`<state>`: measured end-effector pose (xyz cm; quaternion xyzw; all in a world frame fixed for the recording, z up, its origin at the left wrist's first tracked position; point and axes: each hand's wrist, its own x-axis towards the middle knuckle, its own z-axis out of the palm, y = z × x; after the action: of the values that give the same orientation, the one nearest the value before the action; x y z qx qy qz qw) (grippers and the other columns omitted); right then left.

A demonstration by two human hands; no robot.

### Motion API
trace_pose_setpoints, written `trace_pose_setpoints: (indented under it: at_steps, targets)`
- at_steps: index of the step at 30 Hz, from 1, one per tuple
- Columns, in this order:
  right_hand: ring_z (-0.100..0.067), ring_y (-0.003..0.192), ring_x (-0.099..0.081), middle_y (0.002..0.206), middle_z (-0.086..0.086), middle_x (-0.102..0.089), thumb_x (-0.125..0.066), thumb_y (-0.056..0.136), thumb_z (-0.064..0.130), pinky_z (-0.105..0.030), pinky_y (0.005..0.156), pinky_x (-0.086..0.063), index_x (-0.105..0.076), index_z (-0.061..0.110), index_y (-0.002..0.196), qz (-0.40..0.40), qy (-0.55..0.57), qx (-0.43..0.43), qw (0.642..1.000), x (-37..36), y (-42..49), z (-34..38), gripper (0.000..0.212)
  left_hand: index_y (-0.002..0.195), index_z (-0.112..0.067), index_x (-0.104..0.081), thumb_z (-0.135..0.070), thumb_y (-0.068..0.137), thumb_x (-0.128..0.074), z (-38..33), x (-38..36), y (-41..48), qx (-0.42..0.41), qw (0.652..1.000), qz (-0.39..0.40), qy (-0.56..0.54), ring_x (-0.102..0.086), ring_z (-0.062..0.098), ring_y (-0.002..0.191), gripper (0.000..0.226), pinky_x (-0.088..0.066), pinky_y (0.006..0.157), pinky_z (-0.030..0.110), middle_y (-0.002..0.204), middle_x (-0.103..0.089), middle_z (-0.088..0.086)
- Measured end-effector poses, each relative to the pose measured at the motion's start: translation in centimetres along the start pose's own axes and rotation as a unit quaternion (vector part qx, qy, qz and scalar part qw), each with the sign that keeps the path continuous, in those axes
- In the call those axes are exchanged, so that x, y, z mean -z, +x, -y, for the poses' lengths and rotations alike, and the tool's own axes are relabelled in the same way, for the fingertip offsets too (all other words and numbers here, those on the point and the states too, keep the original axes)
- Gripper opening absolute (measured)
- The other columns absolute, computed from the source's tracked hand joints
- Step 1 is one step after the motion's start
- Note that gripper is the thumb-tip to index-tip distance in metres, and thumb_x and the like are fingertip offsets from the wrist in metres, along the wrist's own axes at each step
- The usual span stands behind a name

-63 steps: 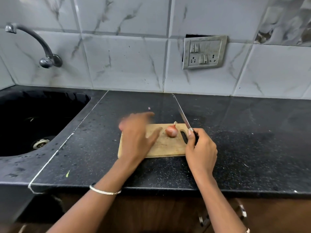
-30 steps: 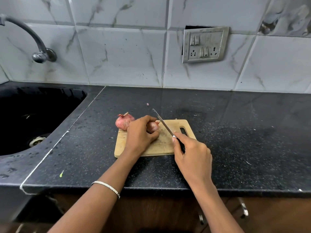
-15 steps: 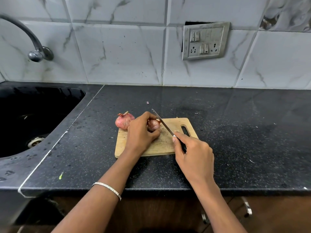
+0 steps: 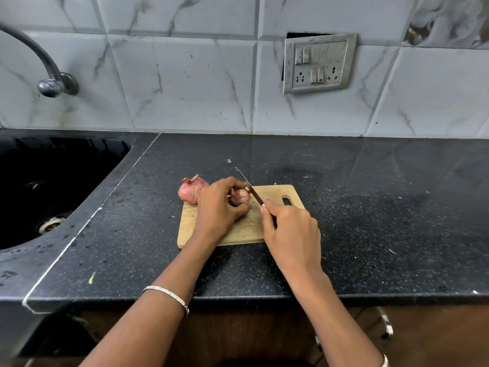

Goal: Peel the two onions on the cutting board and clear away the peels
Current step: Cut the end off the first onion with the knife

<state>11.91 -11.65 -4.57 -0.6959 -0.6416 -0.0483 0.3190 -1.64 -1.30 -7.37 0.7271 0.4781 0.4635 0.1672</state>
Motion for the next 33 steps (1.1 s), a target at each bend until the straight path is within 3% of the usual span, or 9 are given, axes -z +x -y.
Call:
trace_pose_setpoints:
  at_steps: [5, 11, 18, 27, 33]
  targets:
    - [-0.029, 0.083, -0.07, 0.092, -0.002, -0.075, -0.05, 0.103, 0.039, -0.035, 0.062, -0.05, -0.068, 0.033, 0.128, 0.01, -0.024, -0.007, 1.0, 1.4, -1.2, -0.3, 0.031, 0.102, -0.023, -0.076, -0.011, 0.07, -0.084, 0.5, -0.2, 0.0, -0.004, 1.0, 0.008, -0.018, -0.07, 0.008, 0.085, 0.035, -0.061, 0.077, 0.041, 0.089, -0.075, -0.011]
    - [-0.033, 0.092, -0.068, 0.102, -0.005, -0.072, -0.036, 0.108, 0.039, -0.035, 0.062, -0.037, -0.066, 0.03, 0.124, 0.059, -0.084, -0.007, 0.995, 0.4, 1.6, 1.2, 0.036, 0.098, -0.025, -0.074, -0.011, 0.07, -0.082, 0.6, -0.1, 0.1, -0.004, 0.999, 0.005, -0.036, -0.071, 0.009, 0.082, 0.032, -0.061, 0.075, 0.041, 0.088, -0.075, -0.011]
    - [-0.027, 0.088, -0.07, 0.1, 0.0, -0.073, -0.041, 0.107, 0.041, -0.034, 0.062, -0.044, -0.063, 0.034, 0.133, 0.038, -0.083, 0.0, 0.996, 1.8, -0.8, 0.3, 0.035, 0.098, -0.024, -0.075, -0.011, 0.071, -0.084, 0.3, -0.1, 0.0, -0.005, 0.999, 0.003, -0.033, -0.07, 0.006, 0.082, 0.031, -0.061, 0.076, 0.04, 0.087, -0.075, -0.011]
    - [-0.033, 0.093, -0.067, 0.103, -0.006, -0.071, -0.04, 0.108, 0.037, -0.035, 0.062, -0.037, -0.068, 0.027, 0.118, 0.065, -0.094, -0.008, 0.993, -0.9, 2.0, 0.8, 0.031, 0.095, -0.021, -0.073, -0.009, 0.069, -0.084, 0.4, -0.1, -0.1, -0.001, 0.999, 0.0, -0.037, -0.07, 0.008, 0.081, 0.03, -0.061, 0.075, 0.042, 0.086, -0.075, -0.011]
    - [-0.034, 0.085, -0.068, 0.089, -0.003, -0.073, -0.05, 0.102, 0.039, -0.036, 0.062, -0.045, -0.072, 0.029, 0.111, -0.03, 0.011, -0.058, 0.998, 0.3, 0.8, -0.8, 0.026, 0.092, -0.02, -0.068, -0.017, 0.067, -0.087, 0.3, -0.1, 0.1, -0.013, 1.0, -0.007, -0.005, -0.068, 0.012, 0.079, 0.032, -0.06, 0.073, 0.042, 0.085, -0.072, -0.009]
